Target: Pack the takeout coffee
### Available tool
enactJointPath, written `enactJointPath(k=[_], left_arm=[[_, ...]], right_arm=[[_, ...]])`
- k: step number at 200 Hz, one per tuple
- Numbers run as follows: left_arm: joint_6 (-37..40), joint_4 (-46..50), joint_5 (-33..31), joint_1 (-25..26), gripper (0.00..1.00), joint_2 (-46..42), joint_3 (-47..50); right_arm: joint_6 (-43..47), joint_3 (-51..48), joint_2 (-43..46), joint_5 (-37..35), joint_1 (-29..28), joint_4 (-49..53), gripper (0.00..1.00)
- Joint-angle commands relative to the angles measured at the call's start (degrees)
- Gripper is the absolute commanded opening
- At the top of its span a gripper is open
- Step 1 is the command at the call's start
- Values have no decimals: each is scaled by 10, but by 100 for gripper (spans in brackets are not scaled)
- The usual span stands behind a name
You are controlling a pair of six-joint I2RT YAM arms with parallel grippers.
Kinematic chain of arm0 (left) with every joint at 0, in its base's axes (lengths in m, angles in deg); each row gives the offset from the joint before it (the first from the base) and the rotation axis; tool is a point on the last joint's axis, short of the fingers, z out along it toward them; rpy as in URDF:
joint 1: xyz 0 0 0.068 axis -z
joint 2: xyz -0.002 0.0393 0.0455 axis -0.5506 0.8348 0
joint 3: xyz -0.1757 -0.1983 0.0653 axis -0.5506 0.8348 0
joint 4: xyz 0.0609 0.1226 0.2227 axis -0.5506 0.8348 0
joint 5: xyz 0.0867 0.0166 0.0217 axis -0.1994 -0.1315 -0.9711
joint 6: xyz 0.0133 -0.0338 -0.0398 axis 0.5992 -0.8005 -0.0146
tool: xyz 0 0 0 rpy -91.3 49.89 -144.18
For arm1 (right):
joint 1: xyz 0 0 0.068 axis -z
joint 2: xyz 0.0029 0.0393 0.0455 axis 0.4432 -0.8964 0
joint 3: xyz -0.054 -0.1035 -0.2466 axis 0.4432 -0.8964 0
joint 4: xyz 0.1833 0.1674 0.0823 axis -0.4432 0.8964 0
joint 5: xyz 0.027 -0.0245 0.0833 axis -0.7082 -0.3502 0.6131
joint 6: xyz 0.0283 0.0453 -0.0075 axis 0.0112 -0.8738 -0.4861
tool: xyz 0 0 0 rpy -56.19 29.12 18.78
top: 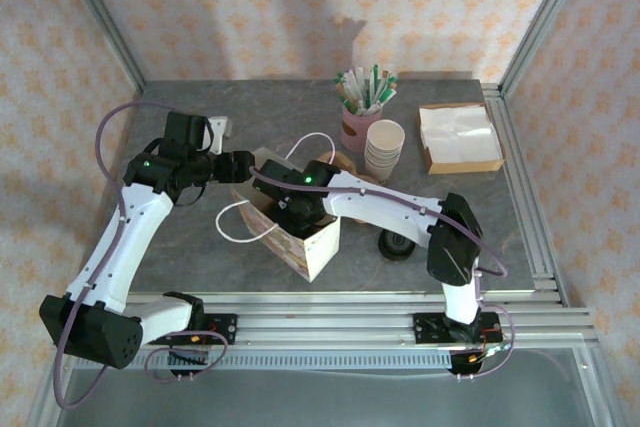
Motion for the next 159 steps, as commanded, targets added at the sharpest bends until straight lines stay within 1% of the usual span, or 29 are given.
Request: enactJointPath(k=[1,122,159], left_arm=[[1,11,-12,3,73,-13,-21],[1,14,-11,8,76,-13,-31],[-1,15,-11,12,78,-12,-32]], right_arm=[[-6,-9,-31,8,-7,62,59],[-6,0,-24,11,-7,57,59],[-8,-1,-14,8,-7,45,69]])
